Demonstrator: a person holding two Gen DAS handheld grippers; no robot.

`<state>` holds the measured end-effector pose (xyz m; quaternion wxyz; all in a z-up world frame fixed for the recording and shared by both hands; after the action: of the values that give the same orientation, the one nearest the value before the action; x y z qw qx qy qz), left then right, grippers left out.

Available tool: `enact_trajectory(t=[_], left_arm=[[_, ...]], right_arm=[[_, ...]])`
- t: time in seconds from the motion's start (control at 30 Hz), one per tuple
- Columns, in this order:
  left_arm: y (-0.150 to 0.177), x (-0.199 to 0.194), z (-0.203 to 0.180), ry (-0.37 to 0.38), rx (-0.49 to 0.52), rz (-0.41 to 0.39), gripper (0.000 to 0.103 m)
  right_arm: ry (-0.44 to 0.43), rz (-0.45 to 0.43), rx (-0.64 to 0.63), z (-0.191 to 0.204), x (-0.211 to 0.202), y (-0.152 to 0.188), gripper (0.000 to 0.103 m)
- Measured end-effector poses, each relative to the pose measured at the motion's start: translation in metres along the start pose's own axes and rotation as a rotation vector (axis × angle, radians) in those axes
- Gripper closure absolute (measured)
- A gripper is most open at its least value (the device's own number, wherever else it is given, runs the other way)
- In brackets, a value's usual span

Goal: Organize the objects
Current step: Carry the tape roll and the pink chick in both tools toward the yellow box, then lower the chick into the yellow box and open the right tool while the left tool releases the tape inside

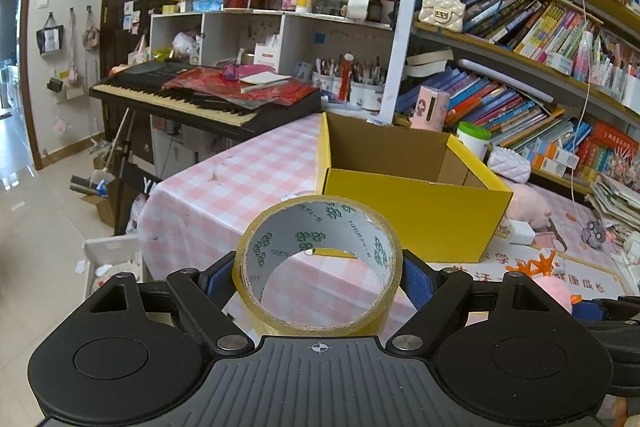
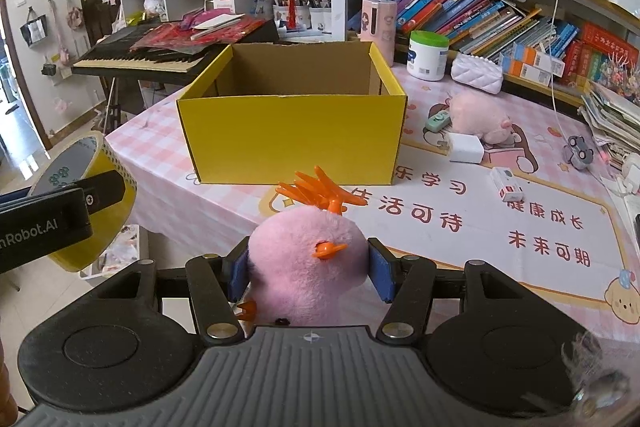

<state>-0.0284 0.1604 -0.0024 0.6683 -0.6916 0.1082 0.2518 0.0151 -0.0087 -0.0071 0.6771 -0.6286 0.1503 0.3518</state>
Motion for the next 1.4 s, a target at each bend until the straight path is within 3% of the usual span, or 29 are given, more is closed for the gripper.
enact_trajectory(t=[0.87, 1.2, 1.4], left_arm=[[-0.010, 0.021, -0.013, 0.030, 0.015, -0.004, 0.020], [-0.049, 0.041, -0.028, 0.006, 0.054, -0.134, 0.020], [-0.078, 0.072, -0.035, -0.026, 0.054, -0.157, 0.020]], right_arm=[[0.010, 0.020, 0.011, -0.011, 0.023, -0.015, 0.047], [-0.016, -0.071, -0.006, -0.017, 0.043, -0.063, 0.047], [-0.047, -0.143, -0.021, -0.021, 0.064, -0.111, 0.047]])
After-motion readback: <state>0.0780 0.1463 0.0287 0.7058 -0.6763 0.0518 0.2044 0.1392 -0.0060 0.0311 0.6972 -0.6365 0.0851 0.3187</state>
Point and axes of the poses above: each gripper's, at about its wrist camera, not at the fingertips, and x roughly the way its jaws point, z to its left, y to its underside, the point moved 1 cm from there along x, roughly the way its jaws point, and after that the axes turned 10 degrees about x, right-handed, at the moved point
